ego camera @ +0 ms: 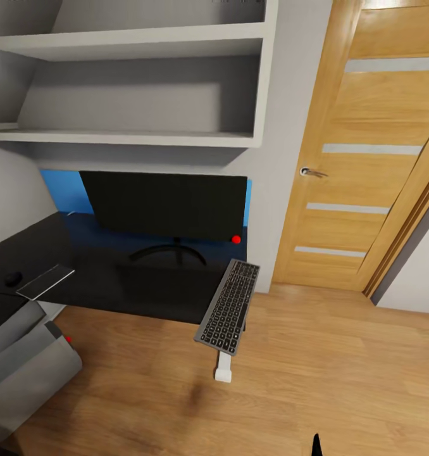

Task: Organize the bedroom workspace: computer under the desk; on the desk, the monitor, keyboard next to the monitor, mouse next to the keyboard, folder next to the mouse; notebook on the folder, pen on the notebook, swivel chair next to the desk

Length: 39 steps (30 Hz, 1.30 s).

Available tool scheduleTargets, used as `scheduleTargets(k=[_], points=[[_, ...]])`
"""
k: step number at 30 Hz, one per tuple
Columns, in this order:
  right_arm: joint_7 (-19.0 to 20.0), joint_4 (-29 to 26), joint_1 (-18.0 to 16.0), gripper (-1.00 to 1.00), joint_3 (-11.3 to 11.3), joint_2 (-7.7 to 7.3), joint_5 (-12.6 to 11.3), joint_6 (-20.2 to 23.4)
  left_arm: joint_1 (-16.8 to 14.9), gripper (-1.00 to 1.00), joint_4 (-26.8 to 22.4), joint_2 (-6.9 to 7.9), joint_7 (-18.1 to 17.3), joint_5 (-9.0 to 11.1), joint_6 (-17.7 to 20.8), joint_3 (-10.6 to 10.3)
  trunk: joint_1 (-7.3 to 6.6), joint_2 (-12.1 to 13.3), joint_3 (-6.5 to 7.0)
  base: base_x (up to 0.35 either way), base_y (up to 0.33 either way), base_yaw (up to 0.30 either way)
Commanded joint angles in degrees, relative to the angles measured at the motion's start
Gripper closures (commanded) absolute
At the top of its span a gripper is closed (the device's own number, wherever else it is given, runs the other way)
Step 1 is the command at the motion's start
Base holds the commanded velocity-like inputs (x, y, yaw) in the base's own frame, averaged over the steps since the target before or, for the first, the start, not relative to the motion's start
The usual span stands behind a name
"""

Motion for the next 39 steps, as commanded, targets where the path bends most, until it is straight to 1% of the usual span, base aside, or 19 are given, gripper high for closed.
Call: scheduleTargets(k=[1, 3, 5, 8, 10, 13, 14, 16, 21, 26, 39], points=[[0.52, 0.94, -0.02, -1.0, 0.48, -0.13, 1.77, -0.15, -0.04, -1.0, 0.17, 0.08, 0.15, 0.18, -0.23, -0.07, -0.22, 0.38, 0.13, 0.0, 0.0, 0.0], [0.45, 1.75, -0.02, -1.0, 0.67, -0.29, 5.24, -0.04, -0.06, -1.0, 0.35, 0.16, 0.19, 0.15, -0.26, -0.07, -0.66, 1.18, 0.49, 0.0, 0.0, 0.0], [0.36, 2.38, -0.02, -1.0, 0.69, -0.32, 6.47, 0.07, -0.05, -1.0, 0.44, 0.17, 0.22, 0.14, -0.24, -0.07, -1.1, 1.98, 0.85, 0.0, 0.0, 0.0], [0.26, 2.88, -0.02, -1.0, 0.68, -0.11, 7.24, -0.02, -0.06, -1.0, 0.61, 0.04, 0.24, 0.13, 0.1, -0.09, -1.76, 3.19, 1.38, 0.0, 0.0, 0.0], [0.27, 2.9, -0.02, -1.0, 0.72, -0.02, 7.33, -0.02, -0.07, -1.0, 0.64, -0.02, 0.24, 0.13, 0.13, -0.17, -2.2, 3.99, 1.74, 0.0, 0.0, 0.0], [0.29, 3.0, -0.02, -1.0, 0.82, 0.01, 7.42, -0.12, -0.07, -1.0, 0.67, -0.04, 0.24, 0.13, -0.12, -1.84, -2.2, 3.99, 1.81, 0.0, 0.0, -0.23], [0.29, 2.97, -0.02, -1.0, 0.92, 0.11, 7.42, -0.12, -0.07, -1.0, 0.7, -0.01, 0.24, 0.13, -0.13, -3.66, -2.2, 3.99, 1.8, 0.0, 0.0, -0.134], [0.24, 2.94, -0.02, -1.0, 0.98, 0.15, 7.42, 0.03, -0.05, -1.0, 0.84, -0.06, 0.24, 0.13, -0.11, -4.3, -2.2, 3.99, 1.8, 0.0, 0.0, -0.054], [0.2, 2.97, -0.02, -1.0, 0.98, 0.11, 7.42, -0.1, -0.1, -1.0, 2.91, -0.17, 0.24, 0.13, -0.1, -4.96, -2.2, 3.99, 1.83, 0.054, -0.079, -0.049], [0.21, 3.01, -0.02, -1.0, 0.95, 0.01, 7.42, -0.05, -0.07, -1.0, 2.95, -0.07, 0.24, 0.13, -0.12, -4.93, -2.2, 3.99, 2.01, 0.123, -0.137, -0.254], [0.23, 3.07, -0.02, -1.0, 0.94, -0.02, 7.42, 0.1, -0.1, -1.0, 2.96, 0.0, 0.24, 0.13, -0.19, -4.91, -2.2, 3.99, 2.5, 0.01, -0.012, -0.27]])
